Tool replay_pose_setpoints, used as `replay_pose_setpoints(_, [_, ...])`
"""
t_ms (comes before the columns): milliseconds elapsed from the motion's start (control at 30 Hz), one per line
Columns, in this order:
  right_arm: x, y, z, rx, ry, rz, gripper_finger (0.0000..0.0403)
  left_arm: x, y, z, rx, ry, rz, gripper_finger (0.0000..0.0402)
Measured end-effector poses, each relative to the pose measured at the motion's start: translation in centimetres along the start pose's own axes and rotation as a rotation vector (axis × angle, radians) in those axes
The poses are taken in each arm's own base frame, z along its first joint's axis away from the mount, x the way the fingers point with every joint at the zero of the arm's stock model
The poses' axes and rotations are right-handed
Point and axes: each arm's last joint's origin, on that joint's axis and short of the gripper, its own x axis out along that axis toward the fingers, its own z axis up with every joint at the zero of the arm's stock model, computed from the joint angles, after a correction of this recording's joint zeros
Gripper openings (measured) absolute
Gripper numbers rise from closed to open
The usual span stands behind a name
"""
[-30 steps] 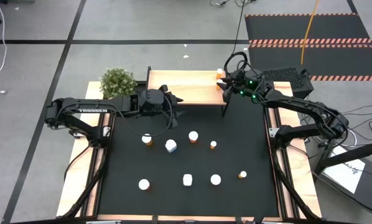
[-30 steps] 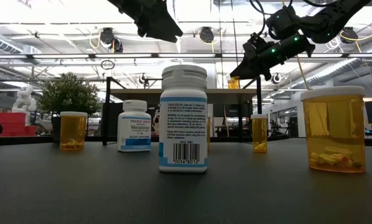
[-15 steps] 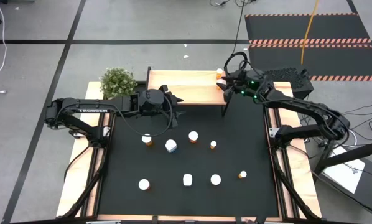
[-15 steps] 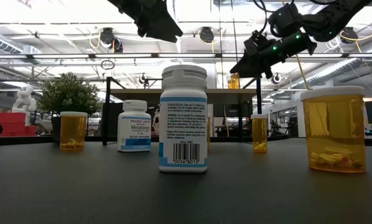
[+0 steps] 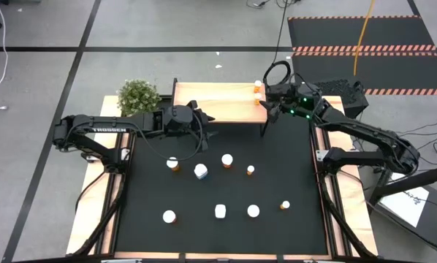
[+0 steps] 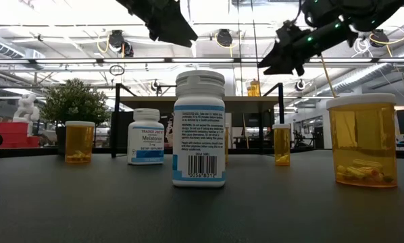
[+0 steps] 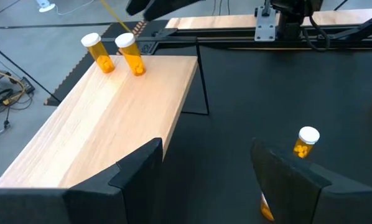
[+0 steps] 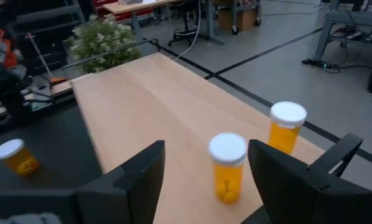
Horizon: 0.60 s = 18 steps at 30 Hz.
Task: Pick and place medicine bottles onto shelf by color
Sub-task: Put the small orange pill bottle on the shelf
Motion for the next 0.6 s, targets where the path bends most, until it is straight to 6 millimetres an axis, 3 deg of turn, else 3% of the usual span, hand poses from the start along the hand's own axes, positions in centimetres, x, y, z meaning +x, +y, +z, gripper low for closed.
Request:
replay_pose_setpoints(433, [-3.8, 3.8, 0.1, -0.080, 0.032, 0.157, 0.0226, -0.6, -3.1, 0.4, 0.081, -0.038, -0.109, 0.0244])
replay_pose_setpoints(600, [-4.7, 4.7, 0.1, -0.125, 0.020, 0.206, 0.0226, 0.7, -4.8, 0.4, 0.094, -0.072, -0.142, 0.0243])
